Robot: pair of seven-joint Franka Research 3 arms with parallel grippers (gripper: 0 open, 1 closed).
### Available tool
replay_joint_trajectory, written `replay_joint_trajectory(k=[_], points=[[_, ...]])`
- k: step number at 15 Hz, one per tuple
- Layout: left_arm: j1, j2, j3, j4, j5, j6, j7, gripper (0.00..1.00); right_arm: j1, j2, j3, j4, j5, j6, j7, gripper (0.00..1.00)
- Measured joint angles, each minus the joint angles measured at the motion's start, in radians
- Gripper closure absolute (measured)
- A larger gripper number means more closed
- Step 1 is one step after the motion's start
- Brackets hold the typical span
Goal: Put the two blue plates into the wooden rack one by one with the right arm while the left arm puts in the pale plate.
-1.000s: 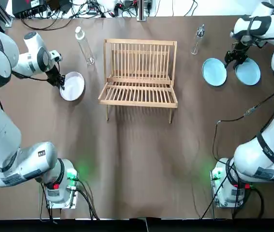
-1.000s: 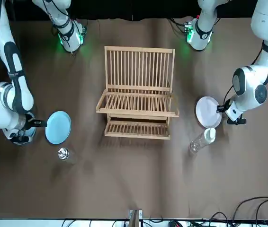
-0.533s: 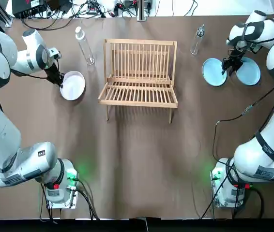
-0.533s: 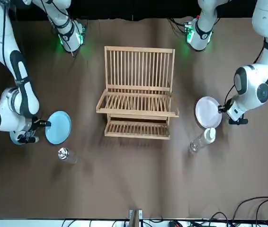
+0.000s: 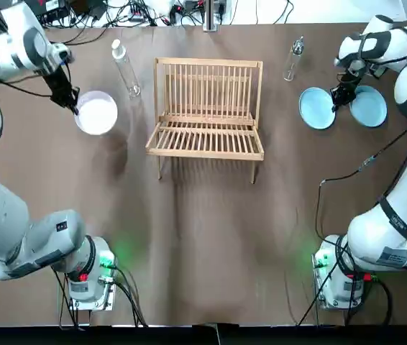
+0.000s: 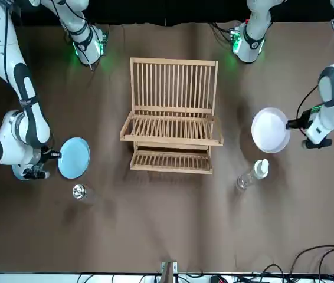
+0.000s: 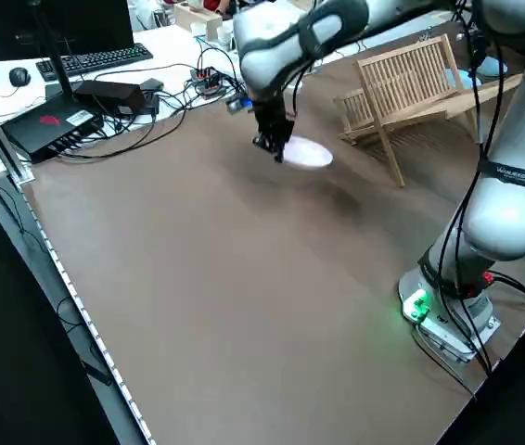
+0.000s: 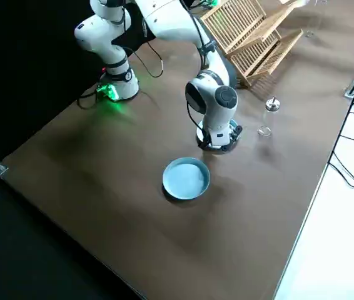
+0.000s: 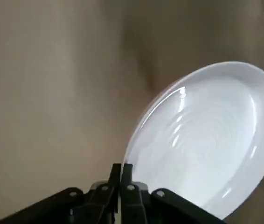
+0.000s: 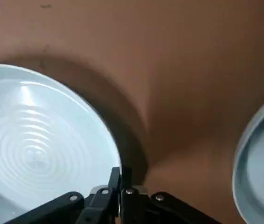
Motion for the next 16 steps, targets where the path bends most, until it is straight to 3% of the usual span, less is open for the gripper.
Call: replay_joint_trajectory(k=[6, 8, 9, 10, 16], points=[[-0.001, -0.085, -0.005, 0.15, -0.144, -0.334, -0.03, 0.96, 0.024, 0.003, 0.0, 0.013, 0.0, -0.049, 0.007, 0.97], [-0.002, -0.107, -0.017, 0.169, -0.182, -0.399, -0.07, 0.96, 0.035, -0.001, 0.0, 0.052, 0.001, -0.192, 0.013, 0.97], [-0.002, -0.125, -0.055, 0.172, -0.218, -0.446, -0.126, 0.96, 0.043, -0.032, 0.0, 0.107, 0.004, -0.397, 0.018, 0.97], [-0.003, -0.133, -0.082, 0.173, -0.226, -0.467, -0.163, 0.96, 0.043, -0.06, 0.0, 0.125, 0.02, -0.486, 0.019, 0.97], [-0.008, -0.153, -0.212, 0.173, -0.34, -0.546, -0.393, 0.96, 0.04, -0.253, -0.009, 0.166, 0.076, -0.823, 0.046, 0.97]])
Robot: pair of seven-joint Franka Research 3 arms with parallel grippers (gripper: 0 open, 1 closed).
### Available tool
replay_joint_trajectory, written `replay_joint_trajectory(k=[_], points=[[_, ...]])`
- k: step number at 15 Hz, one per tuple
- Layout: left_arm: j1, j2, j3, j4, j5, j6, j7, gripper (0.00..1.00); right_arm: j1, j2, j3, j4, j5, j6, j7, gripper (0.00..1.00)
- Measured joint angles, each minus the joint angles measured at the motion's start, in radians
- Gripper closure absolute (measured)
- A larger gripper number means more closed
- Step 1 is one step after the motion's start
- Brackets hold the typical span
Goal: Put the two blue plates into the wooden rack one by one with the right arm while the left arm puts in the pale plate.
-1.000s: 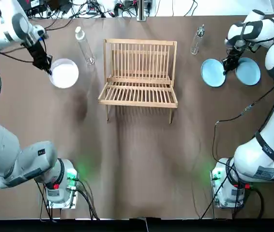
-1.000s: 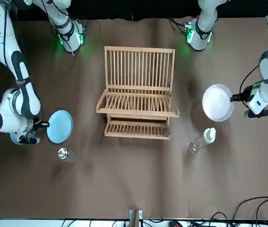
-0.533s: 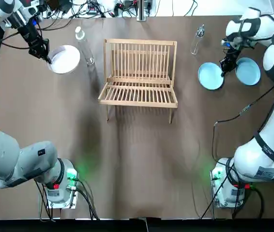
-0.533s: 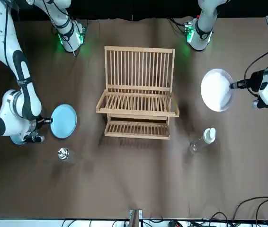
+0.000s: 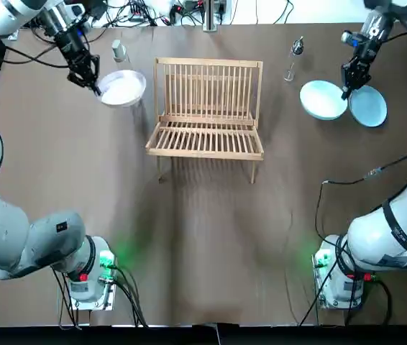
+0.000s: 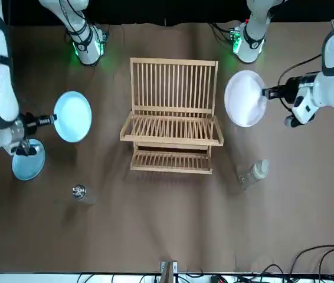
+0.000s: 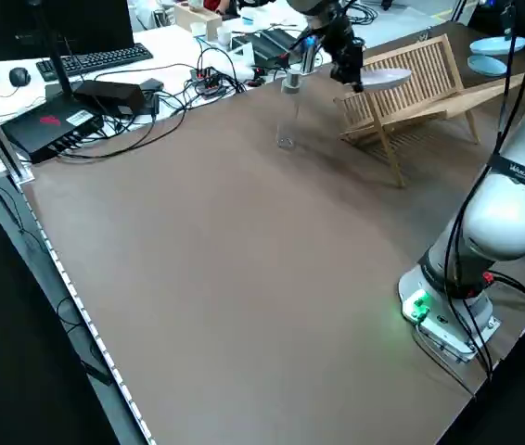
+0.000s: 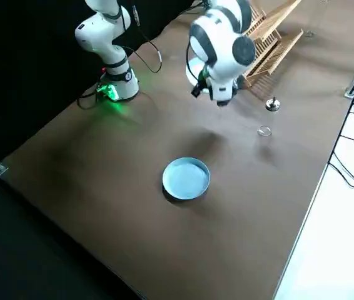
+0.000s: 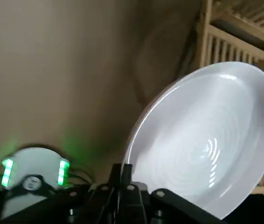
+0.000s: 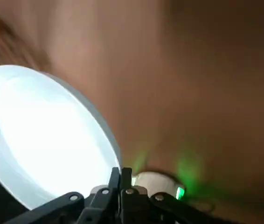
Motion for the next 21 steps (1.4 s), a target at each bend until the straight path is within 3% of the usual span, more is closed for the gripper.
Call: replay_joint_trajectory(k=[4, 7, 14, 18, 19, 21], points=[[-0.003, 0.007, -0.095, -0.001, -0.062, 0.001, -0.152, 0.96, -0.002, -0.022, 0.0, 0.073, 0.074, -0.146, 0.197, 0.97], [-0.011, 0.03, -0.155, -0.003, -0.085, 0.005, -0.249, 0.96, 0.002, -0.021, 0.003, 0.08, 0.099, -0.216, 0.258, 0.97], [-0.123, 0.084, -0.168, -0.005, -0.1, 0.056, -0.416, 0.96, 0.107, -0.089, 0.012, 0.07, 0.169, -0.373, 0.517, 0.97], [-0.193, 0.118, -0.168, -0.012, -0.1, 0.105, -0.482, 0.96, 0.153, -0.204, 0.014, -0.037, 0.278, -0.369, 0.738, 0.97], [-0.221, 0.137, -0.168, -0.014, -0.1, 0.123, -0.517, 0.96, 0.212, -0.242, 0.016, -0.115, 0.319, -0.307, 0.849, 0.97], [-0.242, 0.151, -0.168, -0.015, -0.1, 0.129, -0.534, 0.96, 0.286, -0.263, 0.018, -0.199, 0.356, -0.212, 0.935, 0.97]])
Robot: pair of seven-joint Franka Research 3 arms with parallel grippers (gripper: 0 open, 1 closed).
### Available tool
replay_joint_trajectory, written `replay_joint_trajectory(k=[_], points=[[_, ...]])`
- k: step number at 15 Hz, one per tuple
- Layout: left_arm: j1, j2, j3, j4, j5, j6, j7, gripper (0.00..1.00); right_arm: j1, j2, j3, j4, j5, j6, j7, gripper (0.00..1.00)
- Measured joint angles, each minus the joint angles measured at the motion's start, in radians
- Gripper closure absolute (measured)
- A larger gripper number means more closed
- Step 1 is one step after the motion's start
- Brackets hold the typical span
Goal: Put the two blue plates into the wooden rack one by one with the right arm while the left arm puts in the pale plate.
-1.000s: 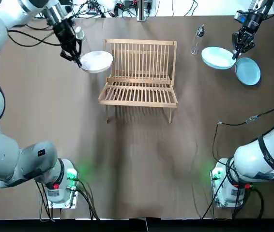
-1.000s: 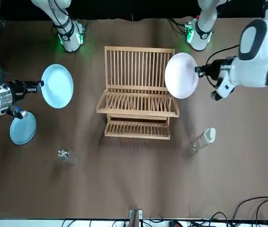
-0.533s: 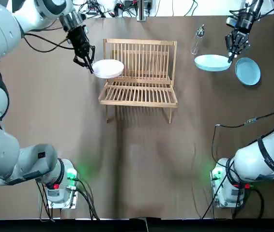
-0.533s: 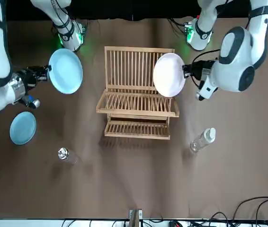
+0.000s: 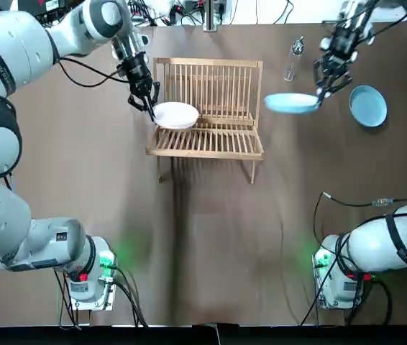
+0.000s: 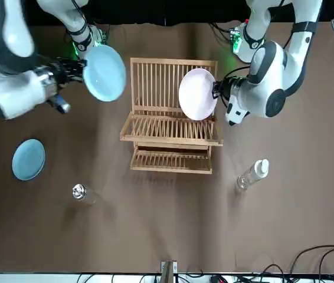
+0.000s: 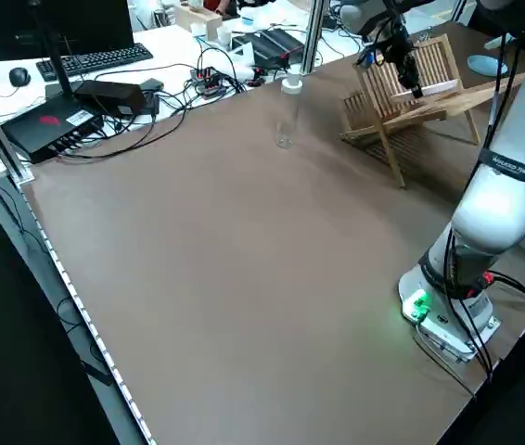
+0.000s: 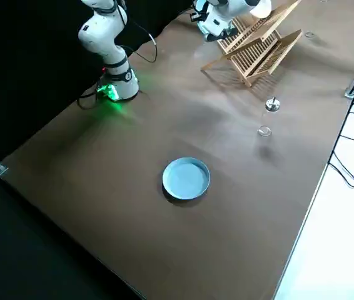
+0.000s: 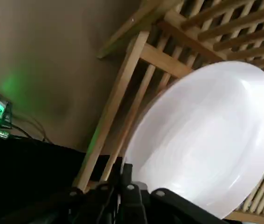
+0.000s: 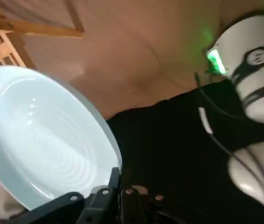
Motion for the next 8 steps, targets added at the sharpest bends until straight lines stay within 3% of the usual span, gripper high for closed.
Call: replay_joint_trajectory(k=[3, 8], points=[[-0.01, 0.011, 0.0, -0.004, 0.0, 0.005, -0.01, 0.96, 0.098, -0.014, 0.002, -0.091, 0.069, 0.112, 0.111, 0.97], [-0.017, 0.028, 0.001, -0.018, 0.0, 0.009, -0.023, 0.95, 0.252, -0.025, 0.003, -0.154, 0.156, 0.326, 0.268, 0.97]])
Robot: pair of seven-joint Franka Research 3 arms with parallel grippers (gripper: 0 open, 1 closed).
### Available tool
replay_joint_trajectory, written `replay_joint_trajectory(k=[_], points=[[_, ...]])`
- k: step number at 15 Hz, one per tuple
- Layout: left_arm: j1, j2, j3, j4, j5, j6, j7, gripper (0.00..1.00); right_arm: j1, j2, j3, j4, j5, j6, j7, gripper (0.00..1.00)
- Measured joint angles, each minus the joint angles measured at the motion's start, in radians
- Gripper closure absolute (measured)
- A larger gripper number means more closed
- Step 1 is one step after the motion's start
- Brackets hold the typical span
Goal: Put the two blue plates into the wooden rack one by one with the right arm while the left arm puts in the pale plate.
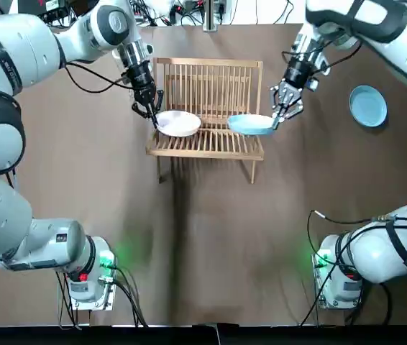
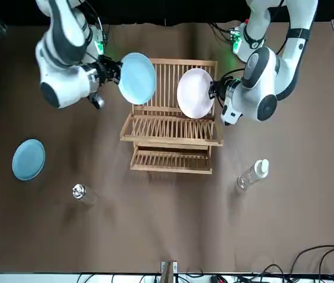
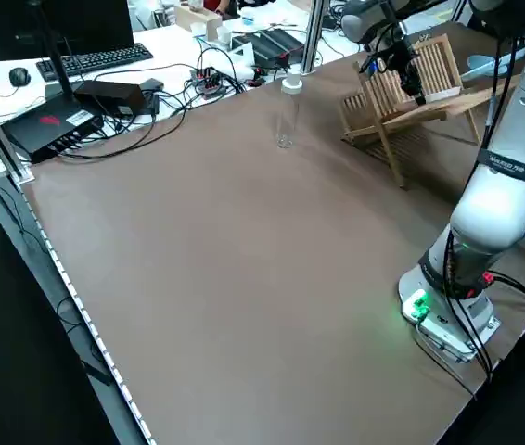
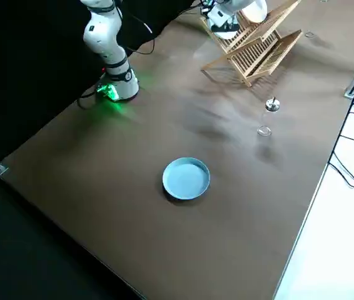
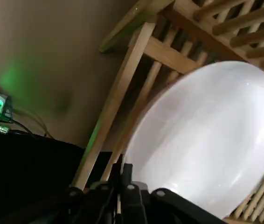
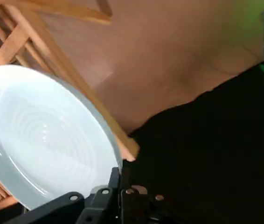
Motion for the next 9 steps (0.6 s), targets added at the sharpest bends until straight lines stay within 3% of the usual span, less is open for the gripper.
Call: replay_joint_trajectory(k=[3, 8, 9], points=[[-0.008, 0.001, 0.0, -0.002, 0.0, 0.001, -0.034, 0.95, 0.058, 0.0, 0.0, -0.036, 0.013, 0.086, 0.016, 0.97], [-0.034, 0.002, 0.0, -0.008, 0.0, 0.001, -0.066, 0.93, 0.067, 0.0, -0.002, -0.048, 0.025, 0.148, 0.018, 0.96], [-0.041, 0.002, 0.0, -0.008, 0.0, 0.001, -0.068, 0.87, 0.071, 0.001, -0.002, -0.05, 0.025, 0.16, 0.018, 0.94]])
